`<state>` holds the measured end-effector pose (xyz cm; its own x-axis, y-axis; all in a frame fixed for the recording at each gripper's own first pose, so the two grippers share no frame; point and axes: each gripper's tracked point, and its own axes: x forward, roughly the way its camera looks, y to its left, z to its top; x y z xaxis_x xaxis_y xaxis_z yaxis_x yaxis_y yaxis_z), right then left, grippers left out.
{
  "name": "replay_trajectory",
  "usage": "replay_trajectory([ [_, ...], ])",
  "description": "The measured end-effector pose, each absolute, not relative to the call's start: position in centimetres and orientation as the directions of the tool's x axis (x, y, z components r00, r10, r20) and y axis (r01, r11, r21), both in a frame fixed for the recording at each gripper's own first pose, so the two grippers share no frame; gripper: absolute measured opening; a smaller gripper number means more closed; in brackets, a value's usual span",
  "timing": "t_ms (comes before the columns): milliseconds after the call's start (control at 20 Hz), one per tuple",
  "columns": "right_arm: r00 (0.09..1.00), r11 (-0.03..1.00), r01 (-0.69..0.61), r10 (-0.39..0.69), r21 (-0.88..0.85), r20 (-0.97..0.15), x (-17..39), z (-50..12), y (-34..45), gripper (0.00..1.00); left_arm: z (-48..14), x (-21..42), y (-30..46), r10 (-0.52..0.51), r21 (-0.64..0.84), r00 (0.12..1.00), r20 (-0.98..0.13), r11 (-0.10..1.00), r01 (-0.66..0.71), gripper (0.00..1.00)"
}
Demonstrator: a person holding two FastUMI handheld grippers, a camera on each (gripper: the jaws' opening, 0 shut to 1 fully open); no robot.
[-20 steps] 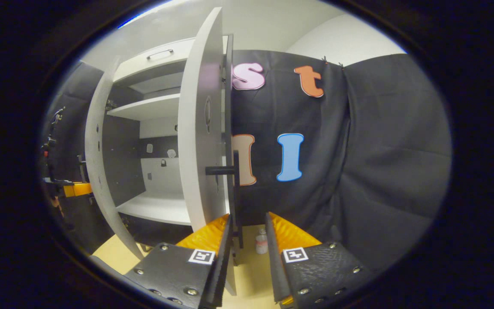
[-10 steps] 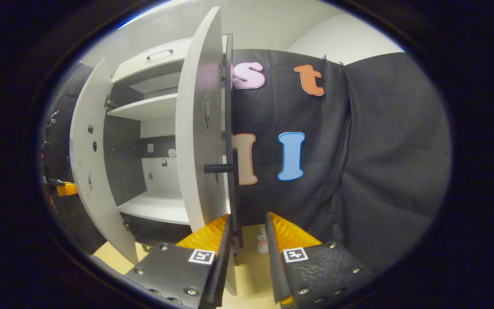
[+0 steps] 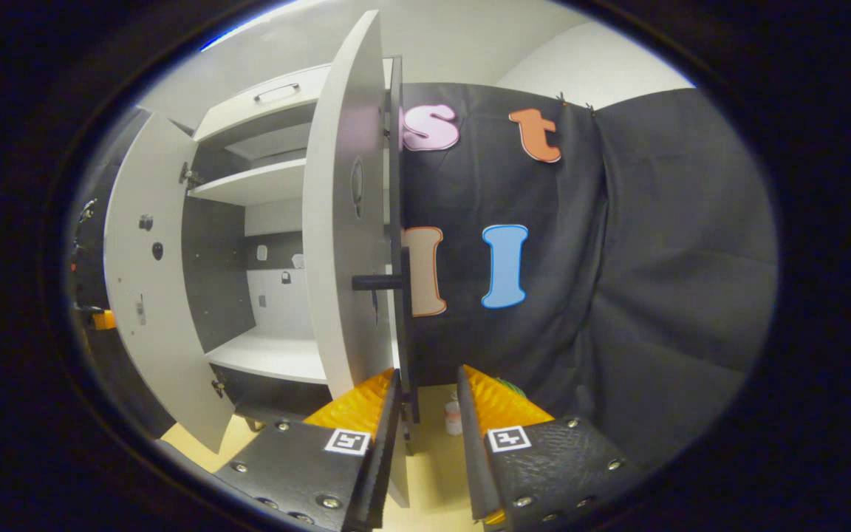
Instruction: Open the right door of the double-door shoe cabinet with the right hand, and open the left door with the left hand.
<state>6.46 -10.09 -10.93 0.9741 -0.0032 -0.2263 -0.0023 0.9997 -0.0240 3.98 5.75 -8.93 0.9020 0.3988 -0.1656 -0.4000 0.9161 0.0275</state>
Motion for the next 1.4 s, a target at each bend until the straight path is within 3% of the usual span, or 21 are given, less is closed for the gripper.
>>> replay_trajectory([
  [850, 0.975, 0.998, 0.010, -0.023, -0.060, -0.220, 4.4, -10.8, -11.3, 0.43, -8.4, 4.6, 5.9, 0.204, -0.015, 0.972, -0.117, 0.978, -0.207, 0.00],
  [1400, 0.981, 0.993, 0.038, -0.058, -0.114, -0.183, 1.3, -8.8, -11.5, 0.43, -7.5, 3.0, 7.5, 0.292, 0.058, 0.952, -0.088, 0.956, -0.288, 0.08],
])
